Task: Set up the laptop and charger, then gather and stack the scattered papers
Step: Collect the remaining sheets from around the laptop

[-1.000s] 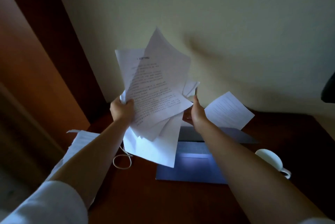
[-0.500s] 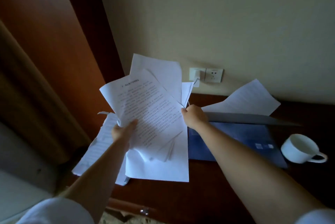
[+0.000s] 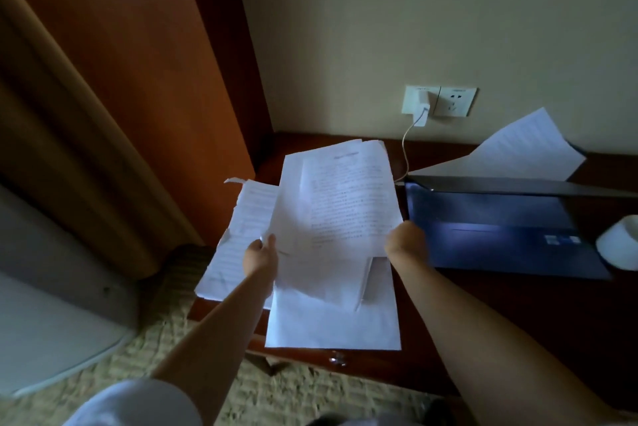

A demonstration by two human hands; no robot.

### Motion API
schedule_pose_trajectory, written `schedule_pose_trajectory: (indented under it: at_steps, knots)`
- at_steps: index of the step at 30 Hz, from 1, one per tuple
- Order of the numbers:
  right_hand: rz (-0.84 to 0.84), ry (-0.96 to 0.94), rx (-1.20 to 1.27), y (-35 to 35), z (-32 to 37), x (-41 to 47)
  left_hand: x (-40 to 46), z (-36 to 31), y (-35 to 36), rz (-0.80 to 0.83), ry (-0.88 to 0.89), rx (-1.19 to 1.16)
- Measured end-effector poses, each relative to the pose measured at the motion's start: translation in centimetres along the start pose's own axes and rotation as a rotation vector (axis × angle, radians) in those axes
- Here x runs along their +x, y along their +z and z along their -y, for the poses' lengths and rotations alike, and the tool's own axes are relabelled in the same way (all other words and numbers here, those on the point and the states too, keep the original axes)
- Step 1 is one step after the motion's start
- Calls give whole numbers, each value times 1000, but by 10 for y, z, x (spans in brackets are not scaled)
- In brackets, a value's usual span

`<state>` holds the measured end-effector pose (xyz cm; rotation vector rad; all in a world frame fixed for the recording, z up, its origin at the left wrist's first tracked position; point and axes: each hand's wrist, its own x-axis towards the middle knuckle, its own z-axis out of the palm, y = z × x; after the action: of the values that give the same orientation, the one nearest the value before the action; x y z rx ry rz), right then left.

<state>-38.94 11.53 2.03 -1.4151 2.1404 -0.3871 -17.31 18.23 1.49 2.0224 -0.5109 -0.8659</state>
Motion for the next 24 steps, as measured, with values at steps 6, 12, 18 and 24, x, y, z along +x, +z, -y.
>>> schedule_pose_trajectory:
  at_steps: [6, 12, 18, 24]
  knots:
    - [62, -68, -41, 15, 2, -12, 26, 5, -12, 178, -163, -104]
    - [-16, -132, 155, 25, 10, -12, 31, -2, -26, 642, -252, -38]
    - [337, -139, 222, 20, 4, -7, 38, -15, -20, 766, -286, -62]
    - [403, 30, 275, 13, 4, 3, 53, -4, -16, 849, -311, -117]
